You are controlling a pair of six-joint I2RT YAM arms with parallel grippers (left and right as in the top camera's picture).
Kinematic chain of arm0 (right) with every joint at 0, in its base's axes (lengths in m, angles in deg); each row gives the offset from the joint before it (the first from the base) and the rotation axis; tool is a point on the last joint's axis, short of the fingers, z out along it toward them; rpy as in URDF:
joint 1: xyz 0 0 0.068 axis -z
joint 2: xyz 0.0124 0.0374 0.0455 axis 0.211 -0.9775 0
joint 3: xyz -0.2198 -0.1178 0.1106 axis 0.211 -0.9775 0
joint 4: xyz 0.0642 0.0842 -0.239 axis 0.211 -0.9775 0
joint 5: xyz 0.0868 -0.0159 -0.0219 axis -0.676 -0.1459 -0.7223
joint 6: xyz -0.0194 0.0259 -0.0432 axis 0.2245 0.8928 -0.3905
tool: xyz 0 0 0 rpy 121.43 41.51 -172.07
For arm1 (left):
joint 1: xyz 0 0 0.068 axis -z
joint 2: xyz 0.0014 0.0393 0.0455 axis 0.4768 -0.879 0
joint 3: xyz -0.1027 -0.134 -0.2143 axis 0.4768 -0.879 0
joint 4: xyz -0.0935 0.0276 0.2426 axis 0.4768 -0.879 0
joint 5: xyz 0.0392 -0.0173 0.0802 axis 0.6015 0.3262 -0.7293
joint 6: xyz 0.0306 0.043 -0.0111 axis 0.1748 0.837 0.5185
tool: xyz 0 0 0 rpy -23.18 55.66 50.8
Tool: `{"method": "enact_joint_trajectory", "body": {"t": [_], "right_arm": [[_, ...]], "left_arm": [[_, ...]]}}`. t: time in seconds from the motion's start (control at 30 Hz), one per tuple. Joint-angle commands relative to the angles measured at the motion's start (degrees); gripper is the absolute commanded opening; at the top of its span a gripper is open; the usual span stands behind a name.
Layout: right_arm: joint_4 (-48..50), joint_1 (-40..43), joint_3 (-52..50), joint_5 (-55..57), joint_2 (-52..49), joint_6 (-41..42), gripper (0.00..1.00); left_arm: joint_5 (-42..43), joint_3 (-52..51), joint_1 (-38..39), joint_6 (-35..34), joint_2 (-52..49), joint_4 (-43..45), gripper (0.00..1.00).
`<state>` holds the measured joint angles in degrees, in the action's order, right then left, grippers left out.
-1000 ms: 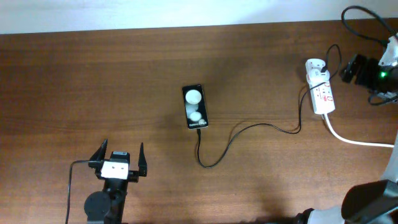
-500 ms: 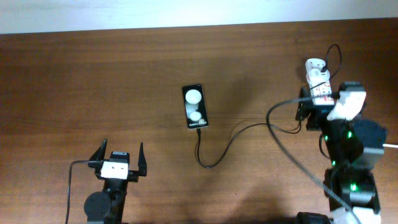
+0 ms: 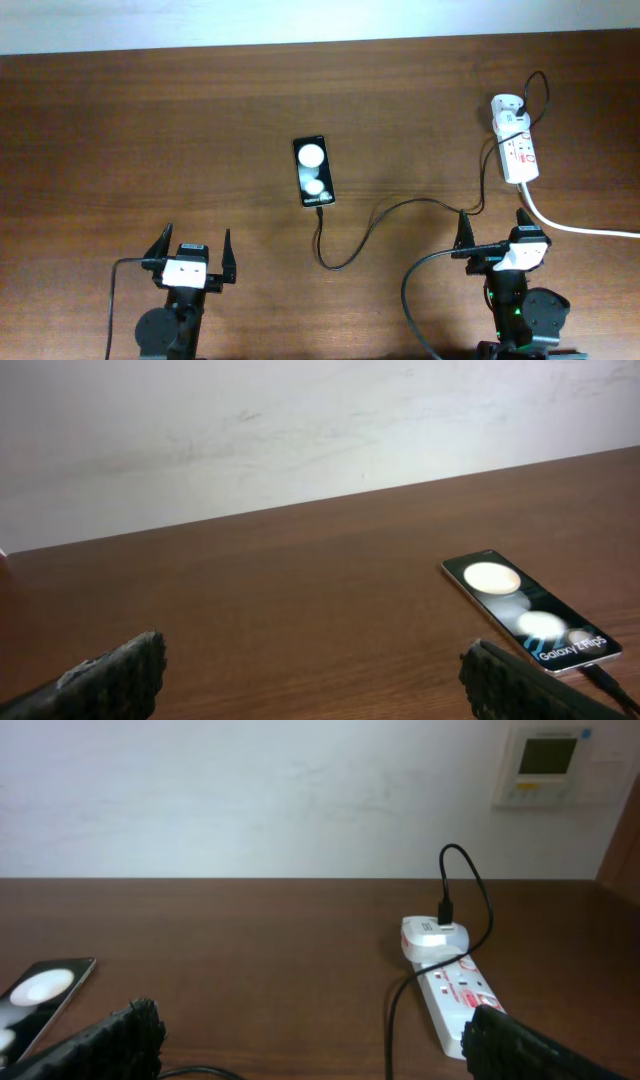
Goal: Plug charger to phone and switch on socket
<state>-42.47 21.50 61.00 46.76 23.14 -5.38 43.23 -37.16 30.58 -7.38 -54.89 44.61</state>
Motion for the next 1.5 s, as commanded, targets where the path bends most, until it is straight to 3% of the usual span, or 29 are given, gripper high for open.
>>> {"method": "enact_joint_trajectory", "body": {"t": [0.0,0.13,0.4,1.47], "right_arm": [[-2.9,-0.4,-0.3,1.2,1.4,0.7,0.99],[-2.9,-1.1,-0.3,2.1,1.4,0.7,0.99],[-3.5,-10.1,-0.3,8.7,1.4,3.7,0.99],[-3.5,-10.1,-0.3,8.7,1.4,3.7,0.99]], "left_arm": [[-0.4,-0.1,-0.4,0.8,0.3,-0.4,0.99],[-0.4,-0.1,-0.4,0.8,0.3,-0.4,0.99],[-0.4,-0.1,-0.4,0.8,0.3,-0.4,0.99],[-0.4,-0.1,-0.4,0.8,0.3,-0.4,0.99]]}}
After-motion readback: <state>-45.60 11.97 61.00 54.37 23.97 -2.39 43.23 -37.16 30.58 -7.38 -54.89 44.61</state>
